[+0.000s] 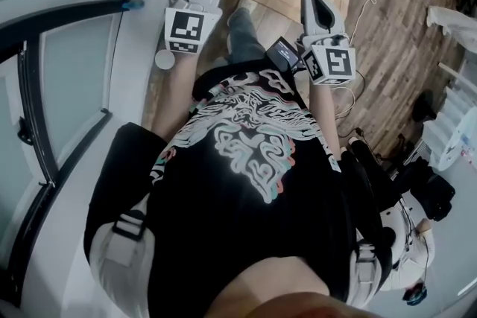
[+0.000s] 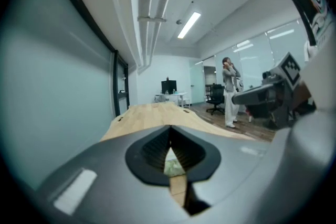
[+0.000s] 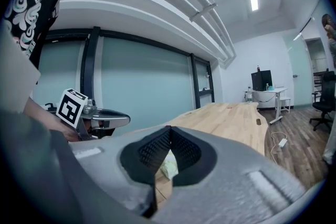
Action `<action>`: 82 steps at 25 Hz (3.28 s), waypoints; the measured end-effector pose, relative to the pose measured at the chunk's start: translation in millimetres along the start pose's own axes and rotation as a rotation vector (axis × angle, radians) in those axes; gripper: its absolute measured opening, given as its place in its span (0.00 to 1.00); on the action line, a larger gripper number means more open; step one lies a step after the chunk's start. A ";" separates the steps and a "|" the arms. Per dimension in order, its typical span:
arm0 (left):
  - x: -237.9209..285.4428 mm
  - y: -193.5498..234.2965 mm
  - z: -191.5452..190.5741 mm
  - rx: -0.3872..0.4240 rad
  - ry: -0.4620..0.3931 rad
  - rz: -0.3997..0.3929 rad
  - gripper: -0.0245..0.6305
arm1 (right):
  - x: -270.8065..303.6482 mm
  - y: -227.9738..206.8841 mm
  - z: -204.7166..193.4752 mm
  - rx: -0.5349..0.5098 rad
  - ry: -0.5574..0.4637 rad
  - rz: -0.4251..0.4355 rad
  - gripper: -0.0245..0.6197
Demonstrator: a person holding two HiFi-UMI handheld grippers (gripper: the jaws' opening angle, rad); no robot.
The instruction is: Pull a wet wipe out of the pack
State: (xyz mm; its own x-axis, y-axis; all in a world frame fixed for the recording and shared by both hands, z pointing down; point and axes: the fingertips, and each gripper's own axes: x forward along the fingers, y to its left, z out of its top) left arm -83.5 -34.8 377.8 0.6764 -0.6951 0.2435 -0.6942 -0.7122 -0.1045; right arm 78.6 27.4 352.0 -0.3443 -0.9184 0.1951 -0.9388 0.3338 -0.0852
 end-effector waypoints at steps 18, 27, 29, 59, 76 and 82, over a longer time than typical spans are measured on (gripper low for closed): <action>40.7 2.6 -48.1 -0.032 0.101 -0.019 0.02 | 47.9 -8.8 -50.4 -0.034 0.138 0.053 0.04; 64.0 6.7 -67.2 -0.051 0.138 -0.025 0.02 | 77.8 -4.1 -75.6 -0.059 0.215 0.130 0.04; 69.4 6.1 -70.6 -0.054 0.145 -0.032 0.02 | 85.3 -2.9 -78.4 -0.064 0.225 0.147 0.04; 129.9 -4.7 -93.1 -0.046 0.220 -0.139 0.02 | 159.2 -8.1 -96.8 -0.081 0.323 0.239 0.04; 133.4 -1.2 -93.9 -0.009 0.211 -0.164 0.03 | 187.1 0.0 -104.5 -0.120 0.348 0.291 0.05; 133.7 -2.4 -93.7 0.013 0.209 -0.178 0.03 | 193.7 0.4 -107.0 -0.096 0.366 0.303 0.11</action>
State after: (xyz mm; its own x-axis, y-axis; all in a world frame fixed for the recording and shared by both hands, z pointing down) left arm -14.4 -116.8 501.0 0.7210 -0.5248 0.4526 -0.5651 -0.8232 -0.0542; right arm 10.1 -127.7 494.4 -0.5684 -0.6472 0.5080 -0.7863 0.6089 -0.1041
